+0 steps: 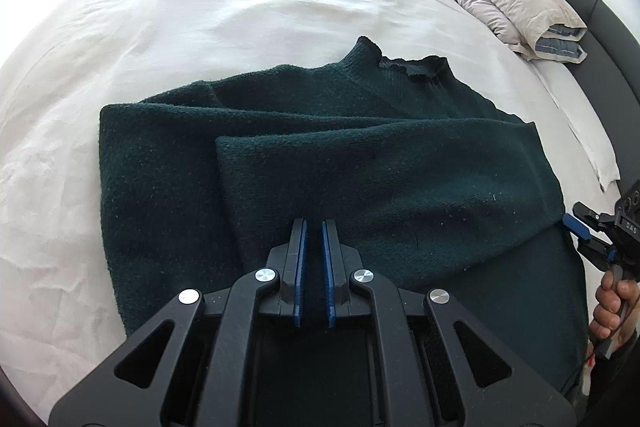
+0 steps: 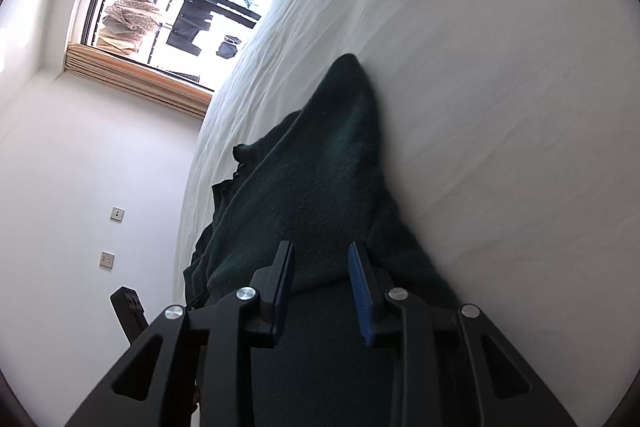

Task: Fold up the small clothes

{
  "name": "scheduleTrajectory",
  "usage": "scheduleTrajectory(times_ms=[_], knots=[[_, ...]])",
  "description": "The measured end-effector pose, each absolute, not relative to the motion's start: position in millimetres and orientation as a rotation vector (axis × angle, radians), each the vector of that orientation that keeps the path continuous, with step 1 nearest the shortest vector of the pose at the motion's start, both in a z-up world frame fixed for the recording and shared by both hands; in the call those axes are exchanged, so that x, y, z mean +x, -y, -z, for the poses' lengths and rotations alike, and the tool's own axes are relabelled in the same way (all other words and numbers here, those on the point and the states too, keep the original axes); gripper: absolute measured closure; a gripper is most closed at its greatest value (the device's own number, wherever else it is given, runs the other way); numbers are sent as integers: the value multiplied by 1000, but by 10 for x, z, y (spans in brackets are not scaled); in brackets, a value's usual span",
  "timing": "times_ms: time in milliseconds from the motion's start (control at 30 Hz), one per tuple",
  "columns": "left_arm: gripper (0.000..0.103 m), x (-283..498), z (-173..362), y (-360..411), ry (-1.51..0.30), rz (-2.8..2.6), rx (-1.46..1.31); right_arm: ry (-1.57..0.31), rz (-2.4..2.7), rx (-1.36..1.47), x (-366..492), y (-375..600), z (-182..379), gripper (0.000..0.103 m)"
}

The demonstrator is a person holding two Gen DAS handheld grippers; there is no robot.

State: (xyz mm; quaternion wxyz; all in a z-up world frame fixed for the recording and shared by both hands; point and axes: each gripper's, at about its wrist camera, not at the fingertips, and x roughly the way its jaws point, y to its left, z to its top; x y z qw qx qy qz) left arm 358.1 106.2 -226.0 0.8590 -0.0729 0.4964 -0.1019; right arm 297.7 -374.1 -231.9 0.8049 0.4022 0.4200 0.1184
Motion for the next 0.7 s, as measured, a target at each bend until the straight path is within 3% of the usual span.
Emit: scheduleTrajectory(times_ms=[133,233,400,500,700], knots=[[95,3534,2237,-1078,-1025,208,-167,-792,-185,723,2526,3784,1979,57],[95,3431,2168,-1065,-1010,186,-149,-662,-123,563,2120,3704,1645,46],[95,3141,1964,-977,-972,148,-51,-377,-29,337,1458,3453,1114,0],[95,2880,1788,-951,-922,124,-13,-271,-13,261,1200,3352,883,0],[95,2049,1369,-891,-757,107,85,-246,-12,159,880,3160,602,0]])
